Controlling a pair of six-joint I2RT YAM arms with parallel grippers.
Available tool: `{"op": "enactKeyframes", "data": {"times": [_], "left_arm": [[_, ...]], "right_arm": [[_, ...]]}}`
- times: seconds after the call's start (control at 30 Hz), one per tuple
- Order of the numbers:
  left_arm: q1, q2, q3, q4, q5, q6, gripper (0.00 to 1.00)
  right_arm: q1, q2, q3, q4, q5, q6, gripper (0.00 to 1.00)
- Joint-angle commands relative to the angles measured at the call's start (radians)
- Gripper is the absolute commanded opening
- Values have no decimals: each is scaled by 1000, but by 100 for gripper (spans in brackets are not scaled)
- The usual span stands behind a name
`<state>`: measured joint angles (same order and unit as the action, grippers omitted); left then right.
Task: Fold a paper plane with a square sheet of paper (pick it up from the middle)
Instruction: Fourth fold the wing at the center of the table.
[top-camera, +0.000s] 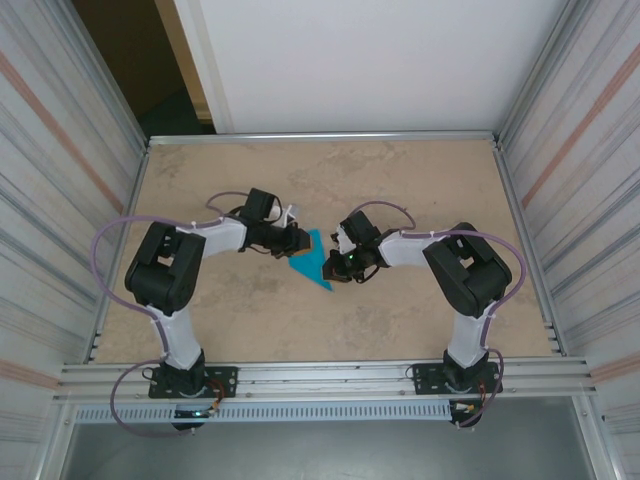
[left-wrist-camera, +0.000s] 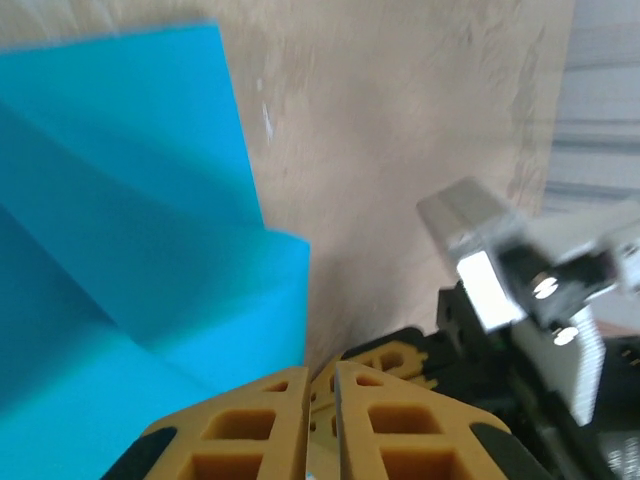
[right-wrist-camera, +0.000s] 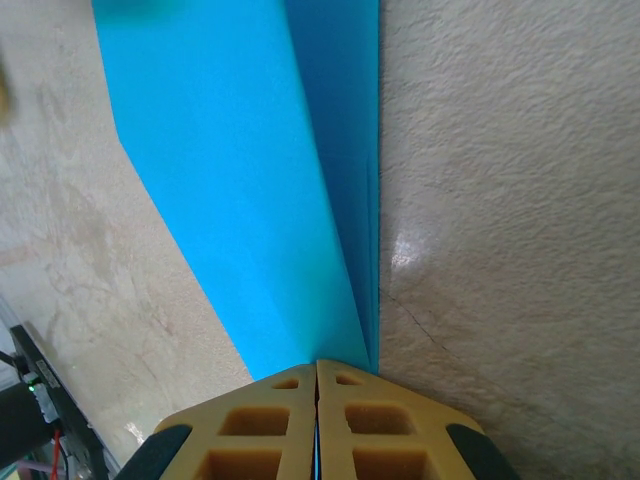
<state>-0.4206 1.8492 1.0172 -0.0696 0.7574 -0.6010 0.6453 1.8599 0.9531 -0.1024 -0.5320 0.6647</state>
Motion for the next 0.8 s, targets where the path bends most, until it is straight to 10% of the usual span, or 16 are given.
{"op": "enactKeyframes", "data": {"times": [0.0, 0.77], "left_arm": [[-20, -23, -27, 21, -11, 43, 14], [-32, 96, 14, 10, -70, 25, 14]], "right_arm": [[-4, 27, -31, -136, 40, -15, 8], [0, 80, 12, -226, 74, -11, 8]]}}
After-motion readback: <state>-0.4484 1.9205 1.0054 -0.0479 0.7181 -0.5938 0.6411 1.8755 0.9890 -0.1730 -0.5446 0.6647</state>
